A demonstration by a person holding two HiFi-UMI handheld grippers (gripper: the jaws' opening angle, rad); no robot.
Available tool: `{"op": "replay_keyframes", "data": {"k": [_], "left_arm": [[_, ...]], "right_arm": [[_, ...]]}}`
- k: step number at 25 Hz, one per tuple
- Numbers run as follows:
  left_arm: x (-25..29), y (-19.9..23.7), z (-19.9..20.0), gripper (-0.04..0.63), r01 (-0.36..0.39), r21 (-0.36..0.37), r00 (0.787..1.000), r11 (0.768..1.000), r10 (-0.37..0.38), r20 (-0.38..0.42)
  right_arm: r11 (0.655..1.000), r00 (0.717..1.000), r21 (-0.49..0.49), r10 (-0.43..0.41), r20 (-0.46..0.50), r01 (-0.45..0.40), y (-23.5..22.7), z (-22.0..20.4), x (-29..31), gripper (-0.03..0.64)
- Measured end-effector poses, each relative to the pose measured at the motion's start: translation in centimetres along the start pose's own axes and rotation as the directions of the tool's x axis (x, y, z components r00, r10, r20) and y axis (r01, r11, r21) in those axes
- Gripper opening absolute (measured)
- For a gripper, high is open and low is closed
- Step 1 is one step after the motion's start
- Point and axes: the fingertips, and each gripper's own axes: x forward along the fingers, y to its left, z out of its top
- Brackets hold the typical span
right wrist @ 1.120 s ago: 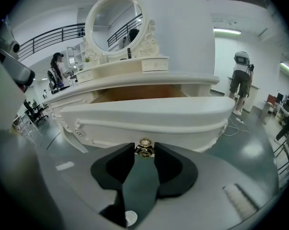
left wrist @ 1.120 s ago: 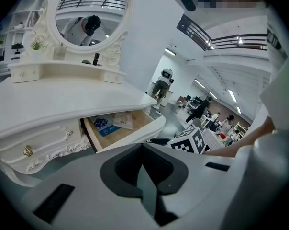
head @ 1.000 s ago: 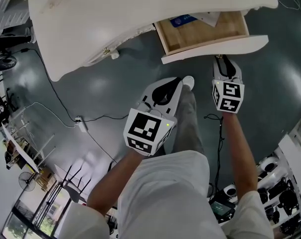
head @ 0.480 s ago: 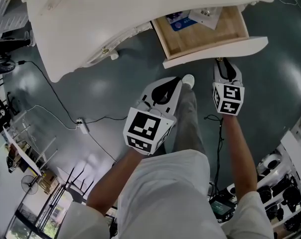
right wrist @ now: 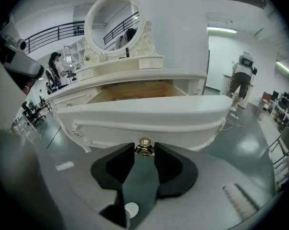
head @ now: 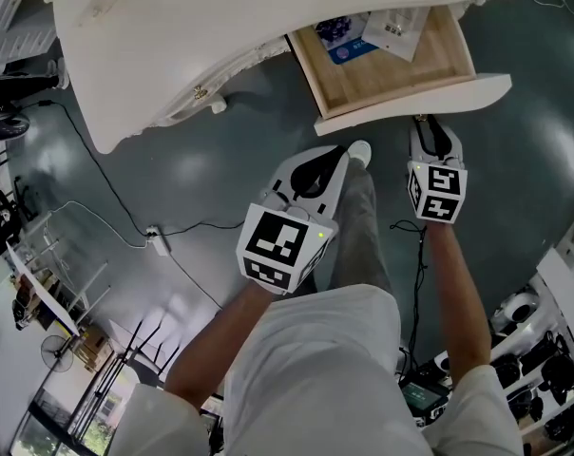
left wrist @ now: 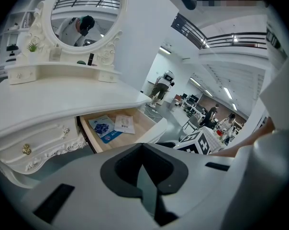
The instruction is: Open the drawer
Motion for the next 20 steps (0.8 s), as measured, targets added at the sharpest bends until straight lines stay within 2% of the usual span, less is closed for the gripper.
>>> {"op": "replay_keyframes", "data": {"k": [20], "left_arm": [[-1.2,-1.0,-0.7,0.009,-0.014,0.011,1.000,1.000,0.015,-0.007]], "right_arm": [[1.000,1.000,-0.006,0.004,-0.015,-0.004,0.2,-1.0,-0.5,0.140]]}}
